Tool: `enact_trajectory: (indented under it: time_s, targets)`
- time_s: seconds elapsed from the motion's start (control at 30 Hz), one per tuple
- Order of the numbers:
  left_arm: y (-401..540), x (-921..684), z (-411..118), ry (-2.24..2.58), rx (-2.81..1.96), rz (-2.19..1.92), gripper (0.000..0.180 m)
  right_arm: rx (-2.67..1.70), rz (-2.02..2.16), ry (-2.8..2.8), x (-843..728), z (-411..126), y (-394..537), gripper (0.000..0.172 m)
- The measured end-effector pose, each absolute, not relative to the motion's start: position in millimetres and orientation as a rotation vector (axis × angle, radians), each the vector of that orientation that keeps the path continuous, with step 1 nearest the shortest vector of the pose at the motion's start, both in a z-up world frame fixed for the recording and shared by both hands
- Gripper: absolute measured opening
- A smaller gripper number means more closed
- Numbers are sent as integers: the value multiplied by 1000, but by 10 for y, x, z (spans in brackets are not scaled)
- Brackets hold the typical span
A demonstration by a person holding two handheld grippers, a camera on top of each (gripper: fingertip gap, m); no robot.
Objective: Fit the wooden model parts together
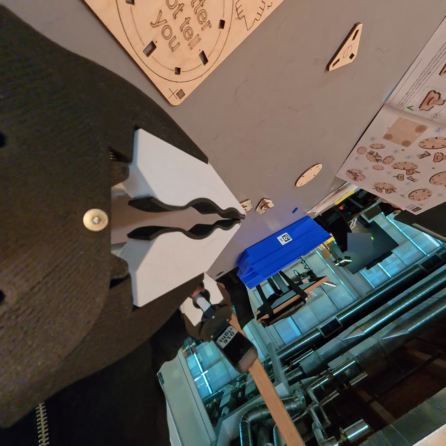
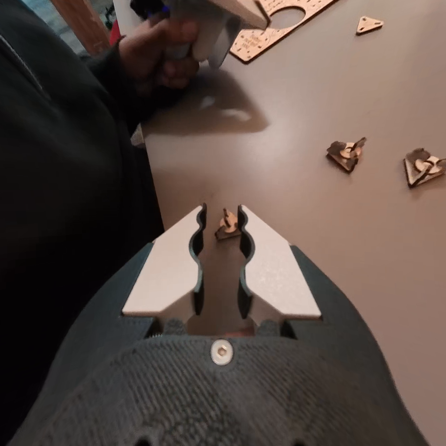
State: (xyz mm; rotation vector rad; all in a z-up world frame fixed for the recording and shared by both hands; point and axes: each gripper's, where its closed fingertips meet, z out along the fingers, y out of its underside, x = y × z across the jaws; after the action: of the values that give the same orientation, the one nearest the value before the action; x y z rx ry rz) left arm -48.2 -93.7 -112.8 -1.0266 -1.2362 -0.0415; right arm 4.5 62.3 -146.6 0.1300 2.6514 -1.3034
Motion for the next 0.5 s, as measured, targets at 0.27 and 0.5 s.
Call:
enact_trajectory:
  time_s: [0.27, 0.5]
  targets:
    - [-934, -480, -1125, -1234, -1026, -42, 0, 54, -1268, 2787, 36, -1621, 659, 5]
    - [-932, -476, -1119, -1229, -1024, -43, 0, 43, -1625, 2542, 54, -1085, 514, 1]
